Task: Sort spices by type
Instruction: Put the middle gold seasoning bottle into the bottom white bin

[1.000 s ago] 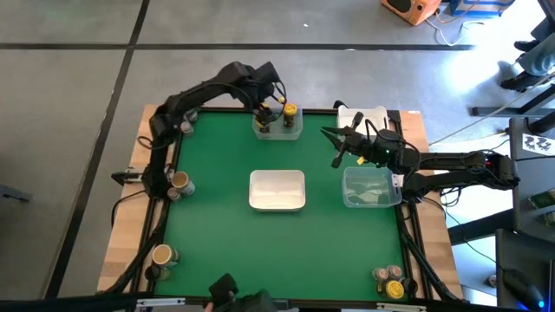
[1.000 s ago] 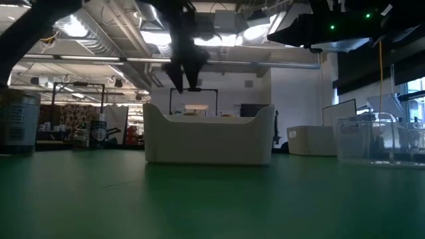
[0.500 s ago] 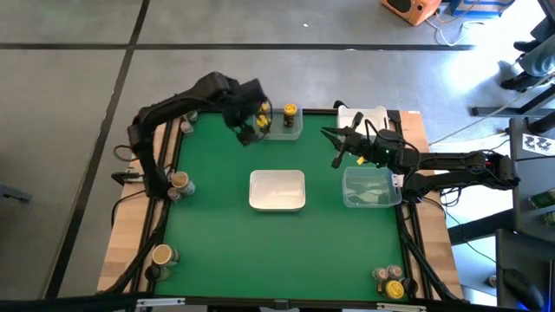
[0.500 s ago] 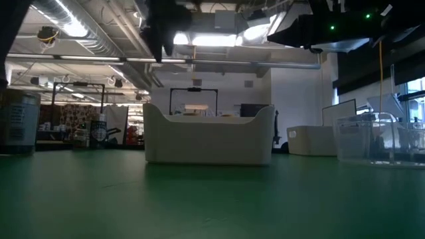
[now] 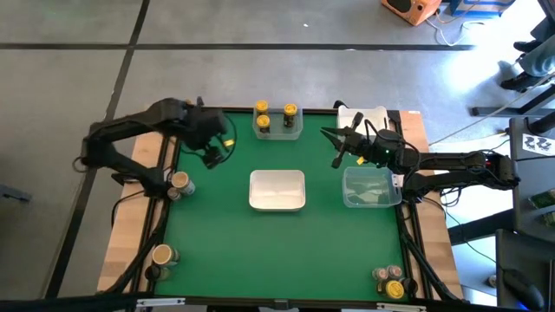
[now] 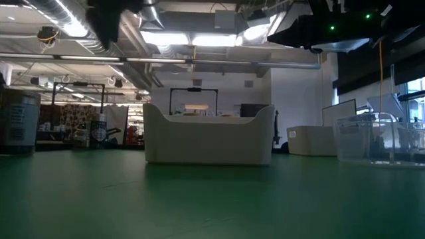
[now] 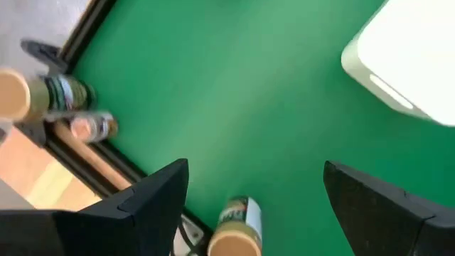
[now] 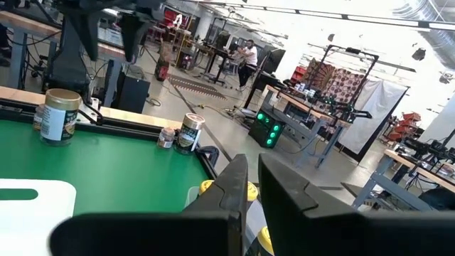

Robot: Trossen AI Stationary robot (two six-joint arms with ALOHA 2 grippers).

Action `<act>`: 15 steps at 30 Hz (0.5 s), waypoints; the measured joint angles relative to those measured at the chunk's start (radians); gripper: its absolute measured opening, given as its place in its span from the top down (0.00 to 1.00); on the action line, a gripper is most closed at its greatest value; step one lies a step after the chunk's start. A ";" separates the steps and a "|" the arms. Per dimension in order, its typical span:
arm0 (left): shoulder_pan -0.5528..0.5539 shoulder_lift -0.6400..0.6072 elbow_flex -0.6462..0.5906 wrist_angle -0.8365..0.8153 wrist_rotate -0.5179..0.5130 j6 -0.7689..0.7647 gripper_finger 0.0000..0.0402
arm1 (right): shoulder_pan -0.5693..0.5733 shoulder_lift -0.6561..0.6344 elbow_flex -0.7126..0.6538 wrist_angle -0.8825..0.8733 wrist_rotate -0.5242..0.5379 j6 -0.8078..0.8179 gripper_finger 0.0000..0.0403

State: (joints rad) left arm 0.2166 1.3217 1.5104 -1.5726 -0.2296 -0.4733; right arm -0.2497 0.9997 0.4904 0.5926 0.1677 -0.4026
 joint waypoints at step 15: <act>-0.020 -0.103 -0.148 0.055 -0.037 -0.067 0.20 | 0.000 0.000 0.000 0.010 0.000 0.000 0.90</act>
State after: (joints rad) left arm 0.1963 1.2188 1.3626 -1.5181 -0.2662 -0.5407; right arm -0.2497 0.9994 0.4904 0.6023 0.1677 -0.4024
